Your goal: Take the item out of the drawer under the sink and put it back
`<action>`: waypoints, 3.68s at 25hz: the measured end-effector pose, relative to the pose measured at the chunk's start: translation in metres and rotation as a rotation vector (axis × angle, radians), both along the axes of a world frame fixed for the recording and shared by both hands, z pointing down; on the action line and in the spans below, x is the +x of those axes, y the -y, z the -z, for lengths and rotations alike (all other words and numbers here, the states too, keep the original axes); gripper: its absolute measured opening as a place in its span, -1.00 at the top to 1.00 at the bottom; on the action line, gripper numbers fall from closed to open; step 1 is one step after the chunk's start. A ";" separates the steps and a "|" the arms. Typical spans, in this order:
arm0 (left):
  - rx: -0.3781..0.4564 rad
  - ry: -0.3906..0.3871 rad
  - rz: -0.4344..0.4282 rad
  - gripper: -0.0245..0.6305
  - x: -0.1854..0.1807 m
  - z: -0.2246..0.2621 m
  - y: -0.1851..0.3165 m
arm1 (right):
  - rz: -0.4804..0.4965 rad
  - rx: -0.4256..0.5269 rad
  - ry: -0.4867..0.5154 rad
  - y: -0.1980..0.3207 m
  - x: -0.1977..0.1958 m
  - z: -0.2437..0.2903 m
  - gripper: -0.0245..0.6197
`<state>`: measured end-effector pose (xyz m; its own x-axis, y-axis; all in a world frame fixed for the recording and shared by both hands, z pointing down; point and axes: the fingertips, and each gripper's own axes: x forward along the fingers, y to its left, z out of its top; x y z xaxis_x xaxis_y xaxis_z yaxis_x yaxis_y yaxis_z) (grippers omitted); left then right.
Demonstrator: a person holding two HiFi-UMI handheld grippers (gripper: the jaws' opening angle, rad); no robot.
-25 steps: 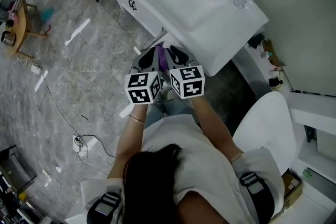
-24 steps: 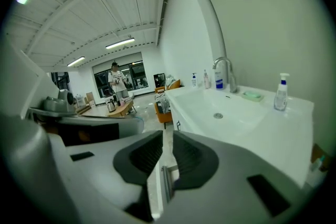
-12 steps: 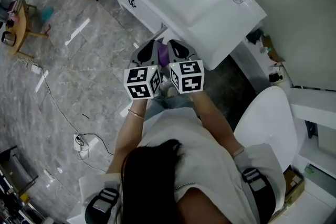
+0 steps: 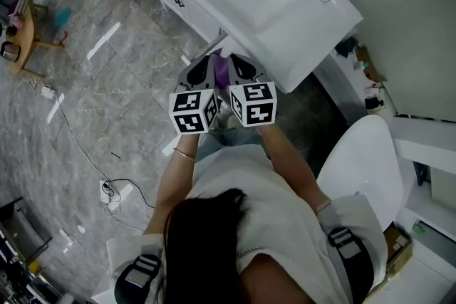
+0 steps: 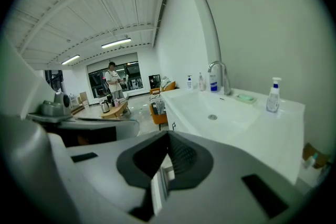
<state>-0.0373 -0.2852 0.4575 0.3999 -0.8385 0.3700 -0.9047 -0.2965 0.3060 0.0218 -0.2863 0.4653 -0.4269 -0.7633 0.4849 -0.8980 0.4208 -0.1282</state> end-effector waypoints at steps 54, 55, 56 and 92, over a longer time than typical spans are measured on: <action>-0.300 0.083 -0.006 0.91 -0.032 -0.188 0.068 | 0.010 -0.507 -0.077 0.032 -0.014 -0.249 0.04; -0.295 0.088 -0.011 0.91 -0.032 -0.191 0.069 | 0.009 -0.512 -0.081 0.033 -0.013 -0.254 0.04; -0.297 0.091 -0.014 0.91 -0.032 -0.196 0.070 | 0.008 -0.519 -0.082 0.032 -0.012 -0.260 0.04; -0.332 0.040 0.002 0.91 -0.036 -0.274 0.084 | -0.116 -0.690 -0.237 0.040 -0.003 -0.402 0.24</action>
